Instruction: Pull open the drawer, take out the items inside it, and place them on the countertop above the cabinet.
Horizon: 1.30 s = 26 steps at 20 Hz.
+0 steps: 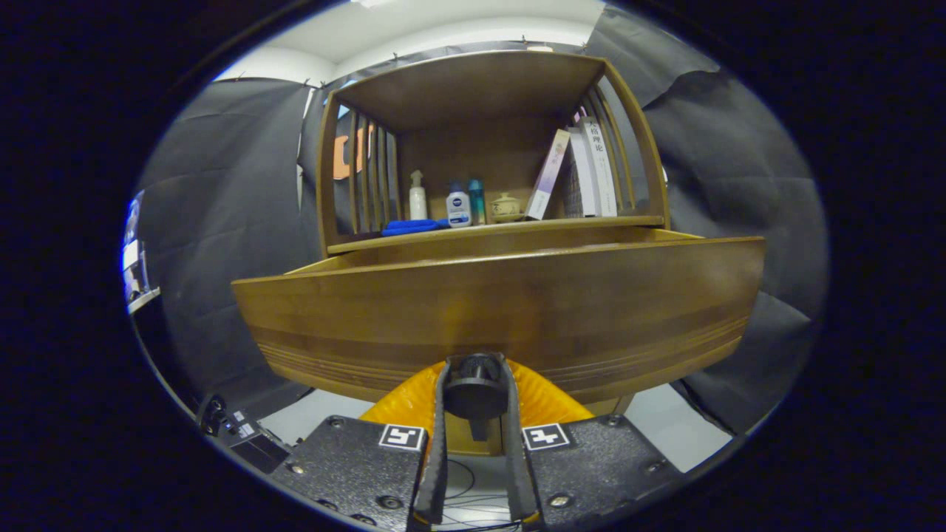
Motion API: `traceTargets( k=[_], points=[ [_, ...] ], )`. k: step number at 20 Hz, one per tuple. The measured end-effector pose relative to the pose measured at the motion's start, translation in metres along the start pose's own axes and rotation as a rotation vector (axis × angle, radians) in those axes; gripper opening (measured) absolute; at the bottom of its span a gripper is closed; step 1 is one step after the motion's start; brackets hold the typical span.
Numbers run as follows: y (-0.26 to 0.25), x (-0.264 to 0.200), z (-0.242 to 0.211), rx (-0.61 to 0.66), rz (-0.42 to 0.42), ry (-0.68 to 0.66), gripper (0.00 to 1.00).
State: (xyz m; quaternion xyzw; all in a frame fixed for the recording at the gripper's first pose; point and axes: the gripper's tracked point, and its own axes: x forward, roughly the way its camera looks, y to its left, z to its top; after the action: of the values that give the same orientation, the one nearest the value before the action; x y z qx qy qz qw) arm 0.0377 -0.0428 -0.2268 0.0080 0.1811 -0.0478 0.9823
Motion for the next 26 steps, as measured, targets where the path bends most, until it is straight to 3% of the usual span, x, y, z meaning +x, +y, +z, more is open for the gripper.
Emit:
traceTargets(
  k=[10,13,15,17,19,20,24,26],
  points=[
    [0.006,-0.029,-0.017,-0.016,0.090,0.085,0.36],
    [0.000,-0.041,-0.008,-0.102,0.081,0.090,0.47],
    [0.001,-0.055,0.000,-0.157,0.092,0.091,0.61],
    [0.016,-0.074,0.017,-0.145,0.160,0.087,0.76],
    [0.018,-0.082,0.051,-0.126,0.181,0.054,0.85],
    [0.020,-0.083,0.068,-0.120,0.185,0.039,0.94],
    [0.015,-0.064,0.105,-0.122,0.155,0.081,0.97],
    [0.023,-0.051,0.117,-0.133,0.188,0.125,0.98]
  ],
)
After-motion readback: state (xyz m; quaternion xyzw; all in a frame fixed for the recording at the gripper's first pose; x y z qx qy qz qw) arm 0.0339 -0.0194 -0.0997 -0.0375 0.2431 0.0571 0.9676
